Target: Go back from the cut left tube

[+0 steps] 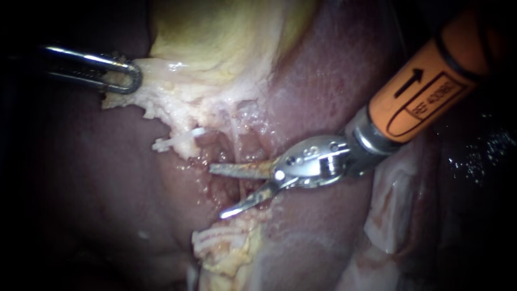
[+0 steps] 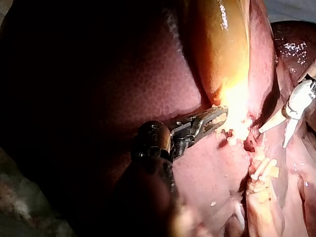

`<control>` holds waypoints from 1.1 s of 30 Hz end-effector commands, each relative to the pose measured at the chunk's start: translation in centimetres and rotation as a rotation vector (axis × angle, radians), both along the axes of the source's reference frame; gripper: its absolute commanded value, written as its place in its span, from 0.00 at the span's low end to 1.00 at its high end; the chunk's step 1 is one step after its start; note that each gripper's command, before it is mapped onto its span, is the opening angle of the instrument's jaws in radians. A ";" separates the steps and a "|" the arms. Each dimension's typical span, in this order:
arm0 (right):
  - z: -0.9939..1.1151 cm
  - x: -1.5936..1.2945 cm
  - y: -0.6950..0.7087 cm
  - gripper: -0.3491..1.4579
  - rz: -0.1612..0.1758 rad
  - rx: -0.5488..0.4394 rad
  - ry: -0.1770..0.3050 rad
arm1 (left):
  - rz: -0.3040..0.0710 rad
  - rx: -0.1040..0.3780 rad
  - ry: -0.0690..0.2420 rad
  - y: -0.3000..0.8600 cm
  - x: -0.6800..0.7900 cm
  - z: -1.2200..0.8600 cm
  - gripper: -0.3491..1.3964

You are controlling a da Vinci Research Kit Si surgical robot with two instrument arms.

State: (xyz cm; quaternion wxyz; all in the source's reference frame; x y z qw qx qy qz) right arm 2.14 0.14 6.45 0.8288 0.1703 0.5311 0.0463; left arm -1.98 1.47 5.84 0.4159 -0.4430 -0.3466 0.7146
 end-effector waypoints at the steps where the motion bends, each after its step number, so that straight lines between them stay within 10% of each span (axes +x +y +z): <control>1: -0.03 -0.10 0.02 0.99 0.002 -0.026 -0.013 | 0.000 0.000 0.000 0.00 0.00 0.00 0.00; 16: -0.35 -1.11 0.14 0.99 0.054 -0.150 -0.198 | 0.000 0.000 0.000 0.00 0.00 0.00 0.00; 25: -0.41 -1.22 0.21 0.99 0.060 -0.152 -0.211 | -0.002 -0.001 0.001 -0.01 -0.03 0.01 0.00; 33: -0.41 -1.22 0.21 0.99 0.058 -0.151 -0.209 | -0.010 -0.012 0.008 -0.09 -0.34 0.23 0.00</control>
